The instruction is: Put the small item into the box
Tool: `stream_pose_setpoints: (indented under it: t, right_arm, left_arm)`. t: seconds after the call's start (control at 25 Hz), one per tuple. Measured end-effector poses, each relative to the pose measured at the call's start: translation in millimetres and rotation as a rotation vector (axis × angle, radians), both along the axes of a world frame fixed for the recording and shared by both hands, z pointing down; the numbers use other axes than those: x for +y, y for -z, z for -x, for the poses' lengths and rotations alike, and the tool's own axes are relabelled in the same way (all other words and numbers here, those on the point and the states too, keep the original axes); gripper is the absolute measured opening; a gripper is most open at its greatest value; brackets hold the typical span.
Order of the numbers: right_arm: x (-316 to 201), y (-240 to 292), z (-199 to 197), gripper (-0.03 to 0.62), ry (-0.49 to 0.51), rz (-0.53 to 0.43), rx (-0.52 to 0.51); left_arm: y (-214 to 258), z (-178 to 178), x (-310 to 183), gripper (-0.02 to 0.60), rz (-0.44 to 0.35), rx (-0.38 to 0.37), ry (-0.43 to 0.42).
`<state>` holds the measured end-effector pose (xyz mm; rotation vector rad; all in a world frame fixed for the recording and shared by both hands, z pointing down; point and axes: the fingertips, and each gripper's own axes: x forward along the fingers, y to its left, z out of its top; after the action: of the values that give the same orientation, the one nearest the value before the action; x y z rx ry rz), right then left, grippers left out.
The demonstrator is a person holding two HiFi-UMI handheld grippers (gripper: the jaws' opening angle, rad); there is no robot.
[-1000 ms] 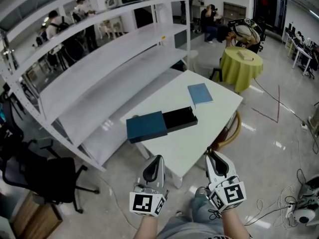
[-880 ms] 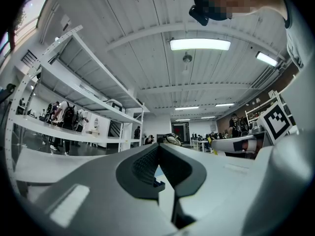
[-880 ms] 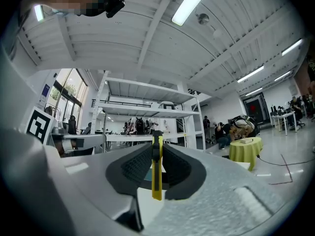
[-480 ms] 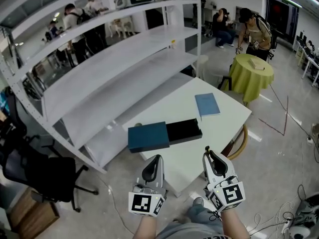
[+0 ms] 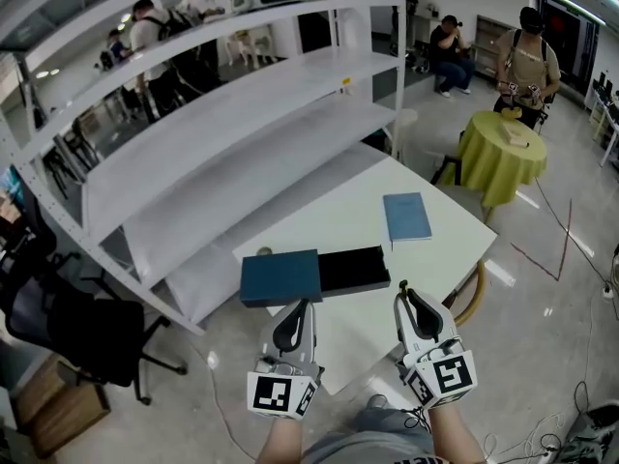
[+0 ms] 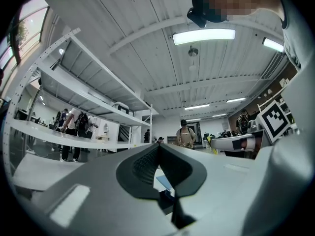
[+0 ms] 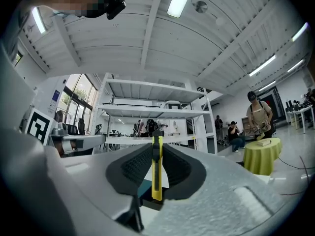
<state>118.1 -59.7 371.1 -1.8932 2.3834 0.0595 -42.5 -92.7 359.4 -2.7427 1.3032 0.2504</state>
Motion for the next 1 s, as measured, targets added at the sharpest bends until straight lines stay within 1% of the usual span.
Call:
stream_pose_setpoints:
  t: [0.32,0.52,0.8,1.0]
  right_arm:
    - [-25,1,-31,0.069,0.042,-0.001,0.001]
    - [-35,-1,-45,0.069,0.072,0.002,-0.002]
    - [-55,-21,-44,0.069,0.131,0.054,-0.015]
    - [-73,-34,-40,0.069,0.15,0.102,-0.024]
  left_arm:
    - [2,-19,-20,0.012,-0.008,-0.005,0.071]
    - [3,-30,-21,0.015,-0.021,-0.003,0.103]
    - [-4,-34,-26,0.015,-0.005,-0.013,0.129]
    - [-3,-35,-38,0.015,0.003,-0.016,0.124]
